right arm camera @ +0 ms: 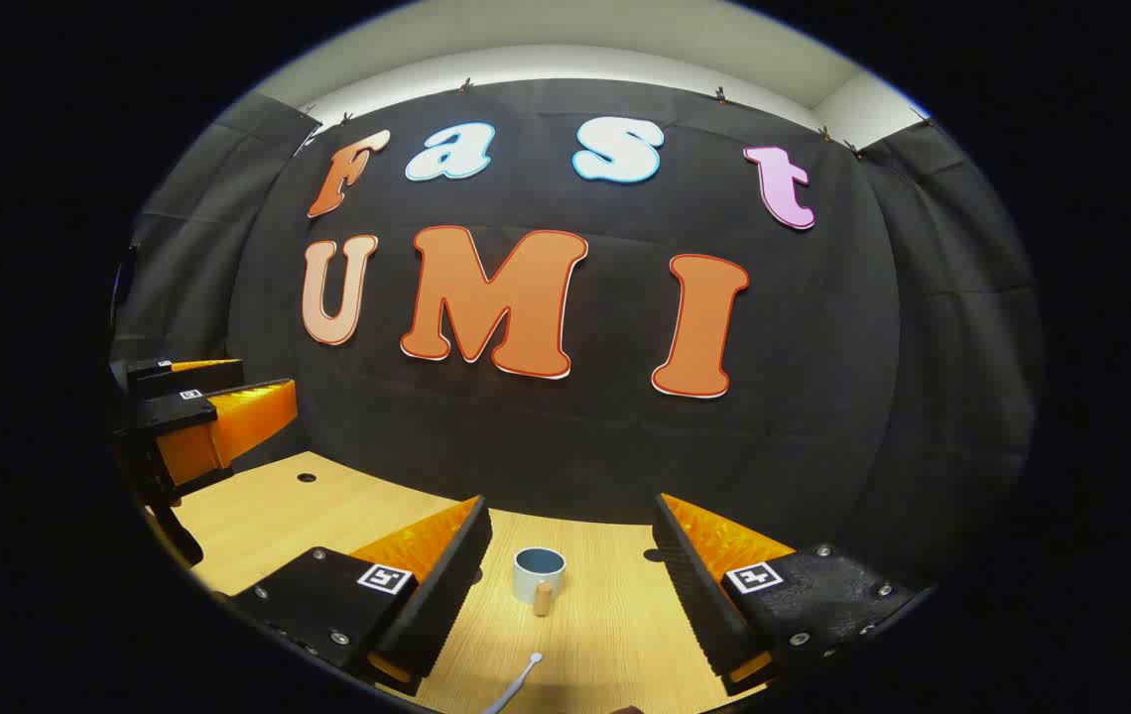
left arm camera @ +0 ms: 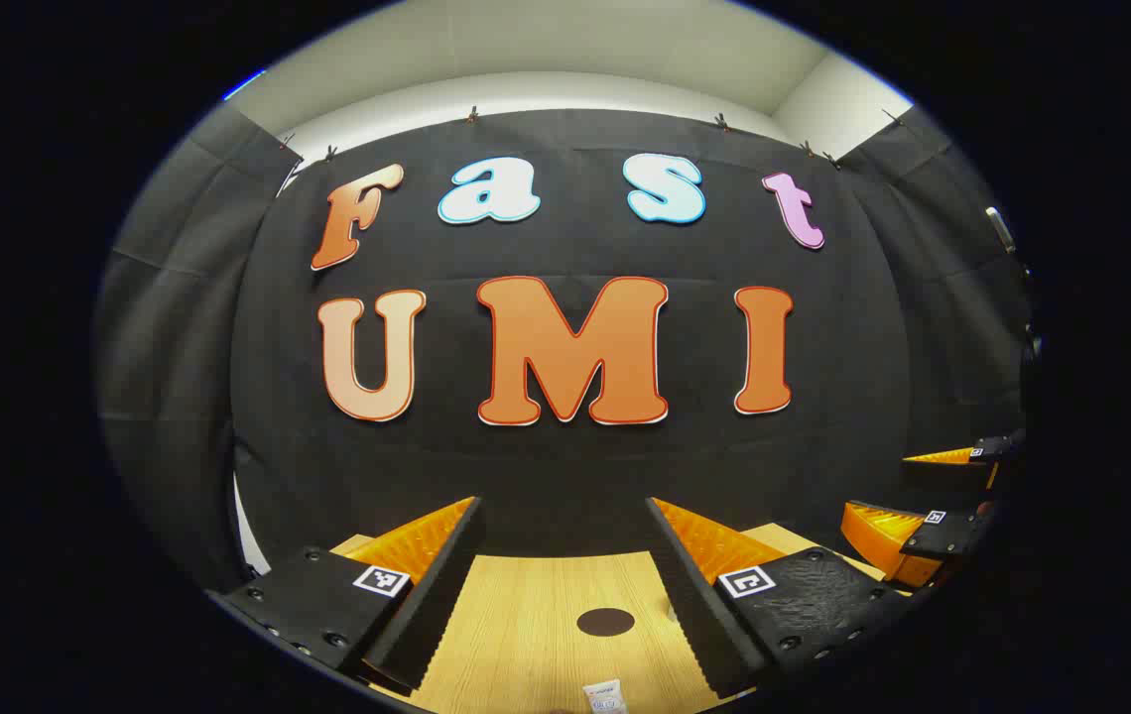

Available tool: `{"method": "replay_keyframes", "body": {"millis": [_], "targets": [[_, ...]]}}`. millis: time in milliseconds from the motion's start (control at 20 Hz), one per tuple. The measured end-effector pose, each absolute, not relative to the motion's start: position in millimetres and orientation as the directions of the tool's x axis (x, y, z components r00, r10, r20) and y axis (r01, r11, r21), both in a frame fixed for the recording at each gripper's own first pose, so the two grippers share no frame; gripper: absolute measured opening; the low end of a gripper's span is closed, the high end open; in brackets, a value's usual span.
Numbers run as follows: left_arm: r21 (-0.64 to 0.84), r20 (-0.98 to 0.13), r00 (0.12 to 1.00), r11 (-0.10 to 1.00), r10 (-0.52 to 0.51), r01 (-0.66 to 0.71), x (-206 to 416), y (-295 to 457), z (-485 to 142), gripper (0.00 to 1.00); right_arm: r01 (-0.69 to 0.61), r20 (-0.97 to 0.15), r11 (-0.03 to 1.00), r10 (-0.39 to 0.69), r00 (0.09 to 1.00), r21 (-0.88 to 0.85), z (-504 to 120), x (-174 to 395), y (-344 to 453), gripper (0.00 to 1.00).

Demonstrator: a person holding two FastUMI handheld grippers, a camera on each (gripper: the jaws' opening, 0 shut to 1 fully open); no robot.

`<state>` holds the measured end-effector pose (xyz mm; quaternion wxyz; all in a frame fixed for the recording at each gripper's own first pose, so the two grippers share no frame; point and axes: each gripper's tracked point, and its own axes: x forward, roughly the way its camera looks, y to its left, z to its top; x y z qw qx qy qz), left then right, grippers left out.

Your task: Put the toothbrush and toothpaste on the desktop into the cup, then pick up the cup and place it on the coaster on the desktop.

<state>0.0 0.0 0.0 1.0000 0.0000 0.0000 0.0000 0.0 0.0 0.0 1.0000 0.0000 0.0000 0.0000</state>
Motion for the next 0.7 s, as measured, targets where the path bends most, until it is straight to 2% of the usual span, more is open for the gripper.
{"method": "replay_keyframes", "body": {"millis": [700], "targets": [[0.029, 0.024, 1.0, 1.0, 0.006, -0.007, 7.8, -1.9, 6.2, 0.96, -0.036, -0.009, 0.999, 0.036, 0.999, 0.005, -1.5, 16.0, 8.5, 0.99]]}}
